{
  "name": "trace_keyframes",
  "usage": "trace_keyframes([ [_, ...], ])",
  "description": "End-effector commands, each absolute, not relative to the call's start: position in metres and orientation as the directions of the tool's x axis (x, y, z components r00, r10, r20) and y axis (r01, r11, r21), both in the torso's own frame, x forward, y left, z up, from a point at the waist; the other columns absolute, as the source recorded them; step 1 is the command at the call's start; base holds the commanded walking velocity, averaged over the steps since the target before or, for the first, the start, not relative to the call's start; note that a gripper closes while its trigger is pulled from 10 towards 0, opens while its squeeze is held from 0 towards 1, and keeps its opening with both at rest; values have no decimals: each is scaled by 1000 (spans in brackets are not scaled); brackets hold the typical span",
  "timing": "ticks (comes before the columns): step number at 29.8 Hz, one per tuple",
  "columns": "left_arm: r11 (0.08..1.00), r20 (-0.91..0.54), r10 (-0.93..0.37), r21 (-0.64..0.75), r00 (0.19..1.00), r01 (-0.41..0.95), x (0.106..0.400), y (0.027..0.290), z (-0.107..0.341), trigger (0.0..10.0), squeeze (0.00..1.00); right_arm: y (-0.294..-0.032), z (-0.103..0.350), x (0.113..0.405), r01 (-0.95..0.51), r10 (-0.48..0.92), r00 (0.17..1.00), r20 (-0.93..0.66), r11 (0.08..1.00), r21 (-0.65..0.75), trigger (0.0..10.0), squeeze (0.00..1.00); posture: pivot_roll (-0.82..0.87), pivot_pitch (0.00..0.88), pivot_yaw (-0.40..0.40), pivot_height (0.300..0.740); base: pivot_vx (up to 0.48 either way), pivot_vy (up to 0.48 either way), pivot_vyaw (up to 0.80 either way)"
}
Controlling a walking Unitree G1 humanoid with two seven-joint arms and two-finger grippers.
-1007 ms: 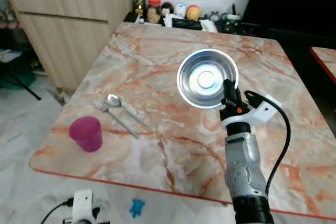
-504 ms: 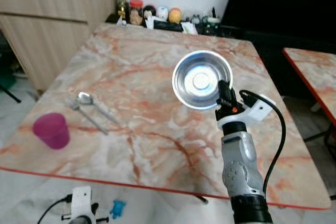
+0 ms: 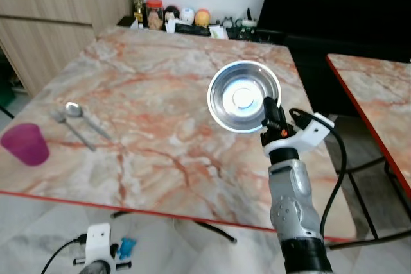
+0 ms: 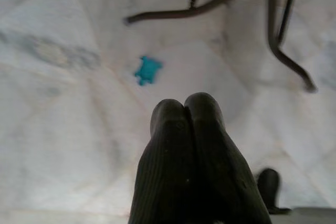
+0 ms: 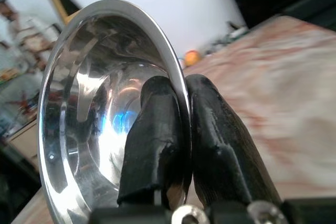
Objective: Setting the table
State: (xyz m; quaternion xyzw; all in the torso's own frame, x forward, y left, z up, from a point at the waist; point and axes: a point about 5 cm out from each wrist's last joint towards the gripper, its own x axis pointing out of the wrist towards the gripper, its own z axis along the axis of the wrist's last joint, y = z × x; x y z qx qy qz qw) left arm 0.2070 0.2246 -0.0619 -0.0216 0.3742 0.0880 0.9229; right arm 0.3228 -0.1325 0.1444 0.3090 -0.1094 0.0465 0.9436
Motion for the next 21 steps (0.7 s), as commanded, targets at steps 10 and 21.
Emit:
trace_keyframes([
  [10,991,-704,112,31,701,-127,205,217,-65,10000,0,-138,150,325,-119,-14,971,240,840,530,10000,0,102,33,-86,740,0,-250,0],
  [21,992,-705,107,29,701,-122,205,214,-65,10000,0,-142,152,327,-109,-29,971,237,830,547,10000,0,95,21,-85,740,0,-243,215],
])
